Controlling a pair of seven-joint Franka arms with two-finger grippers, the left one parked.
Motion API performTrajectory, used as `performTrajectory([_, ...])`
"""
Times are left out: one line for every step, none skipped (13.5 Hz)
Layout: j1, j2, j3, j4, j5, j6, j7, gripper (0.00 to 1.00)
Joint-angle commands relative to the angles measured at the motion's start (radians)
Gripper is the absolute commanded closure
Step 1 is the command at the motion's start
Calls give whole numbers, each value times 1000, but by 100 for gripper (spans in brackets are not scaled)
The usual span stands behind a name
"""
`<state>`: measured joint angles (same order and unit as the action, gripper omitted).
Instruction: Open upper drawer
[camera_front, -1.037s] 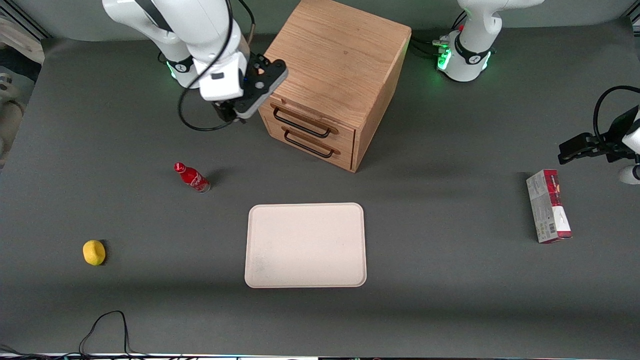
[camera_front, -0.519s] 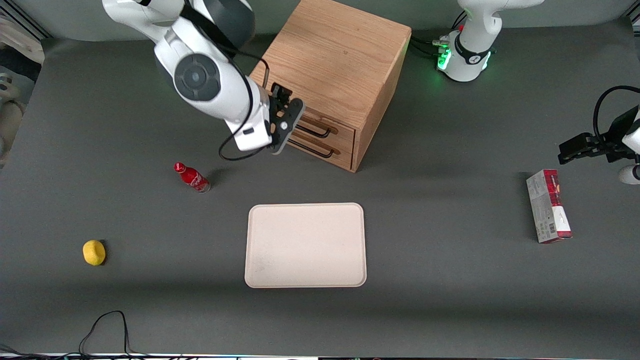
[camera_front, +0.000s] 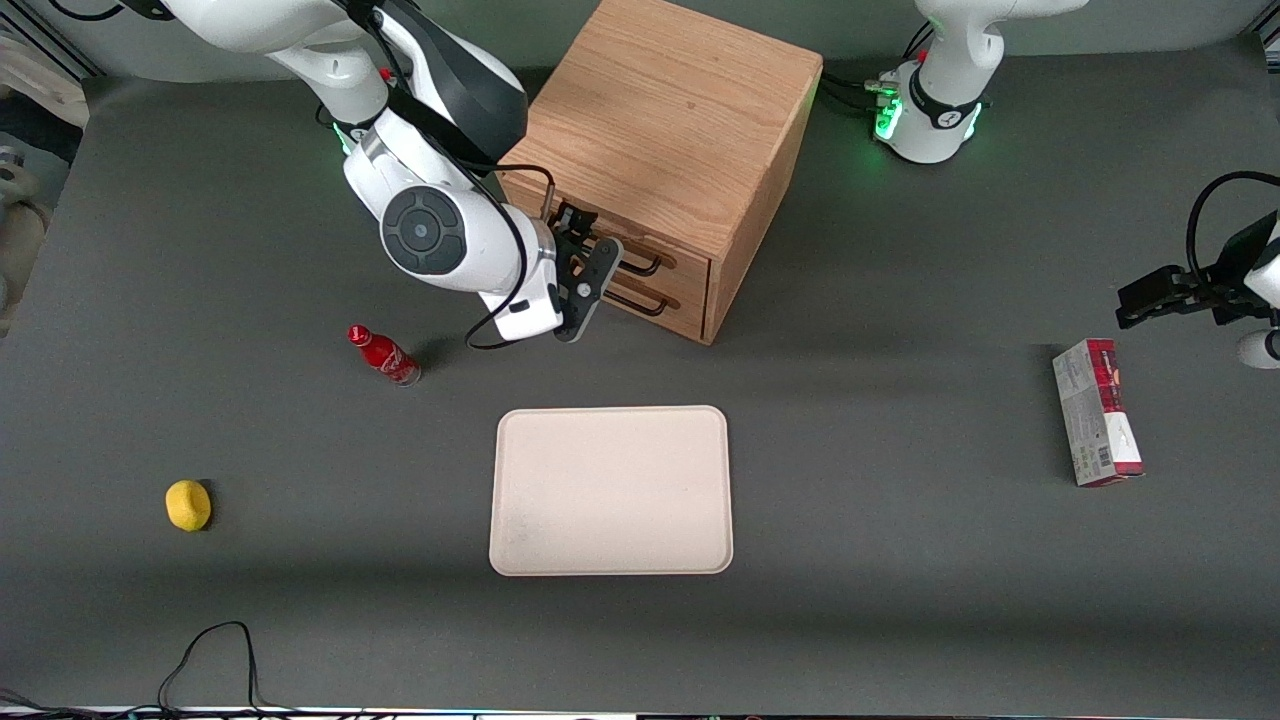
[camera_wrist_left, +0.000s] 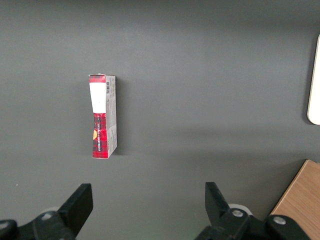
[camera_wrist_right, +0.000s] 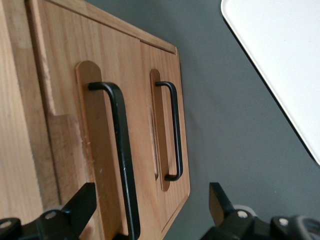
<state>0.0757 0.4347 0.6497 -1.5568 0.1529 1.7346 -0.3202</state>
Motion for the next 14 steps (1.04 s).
performTrajectory([9,7,4,-35,11,57,-25,0])
performTrajectory([10,7,4,-46,11,72,-23,0])
performTrajectory([10,7,4,-52,10,77,-23,0])
performTrajectory([12,9,4,-57,5,83,-23,0])
performTrajectory([12,7,4,-77,-7,95,-23,0])
performTrajectory([12,7,5,-84,-12,105,-23,0])
performTrajectory([12,7,5,-88,-12,108,-23,0])
performTrajectory([12,9,5,-88,-13,109,-23,0])
performTrajectory([13,10,5,-92,-25,118,-23,0])
performTrajectory([13,15,5,-107,-47,131,-23,0])
performTrajectory([13,18,5,-108,-56,138,-23,0])
performTrajectory([12,28,5,-103,-84,141,-26,0])
performTrajectory([10,41,4,-92,-116,141,-27,0])
performTrajectory([7,53,4,-68,-136,141,-27,0])
